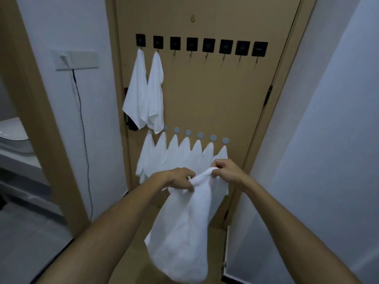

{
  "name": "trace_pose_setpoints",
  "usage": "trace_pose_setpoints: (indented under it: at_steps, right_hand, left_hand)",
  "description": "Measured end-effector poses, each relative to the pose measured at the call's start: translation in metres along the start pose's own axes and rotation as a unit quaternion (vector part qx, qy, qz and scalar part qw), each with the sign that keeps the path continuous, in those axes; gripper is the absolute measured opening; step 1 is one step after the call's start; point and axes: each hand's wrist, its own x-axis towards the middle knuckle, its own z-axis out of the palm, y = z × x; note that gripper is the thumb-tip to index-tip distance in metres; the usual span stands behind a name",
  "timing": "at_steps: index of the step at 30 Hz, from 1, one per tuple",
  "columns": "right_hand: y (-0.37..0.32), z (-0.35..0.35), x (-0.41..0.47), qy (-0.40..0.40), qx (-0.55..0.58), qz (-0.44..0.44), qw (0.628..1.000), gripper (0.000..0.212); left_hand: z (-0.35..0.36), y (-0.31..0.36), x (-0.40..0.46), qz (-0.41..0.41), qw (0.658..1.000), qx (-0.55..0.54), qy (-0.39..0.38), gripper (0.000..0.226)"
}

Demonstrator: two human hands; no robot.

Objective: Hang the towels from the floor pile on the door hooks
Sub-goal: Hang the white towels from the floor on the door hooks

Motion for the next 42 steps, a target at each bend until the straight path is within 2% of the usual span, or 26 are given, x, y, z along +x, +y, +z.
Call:
trace_pose_setpoints:
  at_steps: [2,3,5,8,11,13,15,18,19,21,26,30,33,35,37,42]
  right_hand:
    - [-0.01,0.01,0.015,0.016,0.012,-0.014,1.0,0.012]
    - [-0.015,0.014,0.022,0.023,0.019,-0.018,0.999,0.013]
    - [-0.027,0.024,0.035,0.024,0.031,-0.03,0.999,0.019]
    - [-0.042,0.041,0.058,0.012,0.042,-0.035,0.998,0.027]
    - [-0.051,0.054,0.086,0.0,0.024,-0.035,0.999,0.024]
    - [-0.051,0.062,0.107,-0.025,-0.026,-0.03,0.999,0.018]
    - [-0.052,0.075,0.126,-0.063,-0.071,-0.019,0.995,0.021]
    - [-0.058,0.103,0.162,-0.106,0.009,-0.043,0.993,0.014]
    - [-0.064,0.111,0.174,-0.119,0.053,-0.032,0.991,0.008]
    - [-0.074,0.117,0.201,-0.126,0.101,-0.008,0.987,0.011]
    - [-0.084,0.108,0.272,-0.078,0.102,-0.015,0.992,0.02]
    - [-0.095,0.093,0.325,-0.084,0.083,-0.049,0.992,0.021]
    - [-0.097,0.081,0.358,-0.074,0.105,-0.054,0.99,0.014]
    - [-0.096,0.075,0.375,-0.069,0.136,-0.051,0.987,0.009]
    - [-0.096,0.069,0.391,-0.053,0.144,-0.054,0.987,0.011]
    - [-0.1,0.044,0.43,-0.051,0.101,-0.068,0.991,0.021]
  left_hand:
    - [-0.014,-0.028,-0.008,-0.024,0.999,-0.022,-0.043,0.032]
    - [-0.019,-0.041,-0.011,-0.031,0.997,-0.041,-0.051,0.03]
    - [-0.027,-0.06,-0.017,-0.034,0.996,-0.07,-0.047,0.019]
    - [-0.036,-0.078,-0.018,-0.032,0.995,-0.09,-0.039,0.021]
    - [-0.043,-0.097,-0.011,-0.03,0.992,-0.122,0.018,0.02]
    - [-0.049,-0.108,-0.003,-0.03,0.99,-0.125,0.061,0.014]
    - [-0.058,-0.117,0.006,-0.025,0.989,-0.123,0.083,0.007]
    - [-0.077,-0.128,0.025,-0.029,0.987,-0.12,0.108,0.011]
    - [-0.084,-0.132,0.033,-0.031,0.987,-0.109,0.114,0.016]
    - [-0.1,-0.143,0.05,-0.037,0.988,-0.081,0.128,0.022]
    - [-0.146,-0.178,0.096,-0.073,0.986,-0.041,0.144,0.033]
    - [-0.185,-0.191,0.131,-0.031,0.989,0.007,0.144,0.035]
    - [-0.211,-0.195,0.154,-0.016,0.988,-0.031,0.153,0.047]
    - [-0.226,-0.199,0.168,-0.018,0.985,-0.053,0.164,0.039]
    - [-0.242,-0.202,0.183,-0.015,0.984,-0.031,0.173,0.025]
    - [-0.281,-0.208,0.218,0.007,0.982,0.007,0.188,0.028]
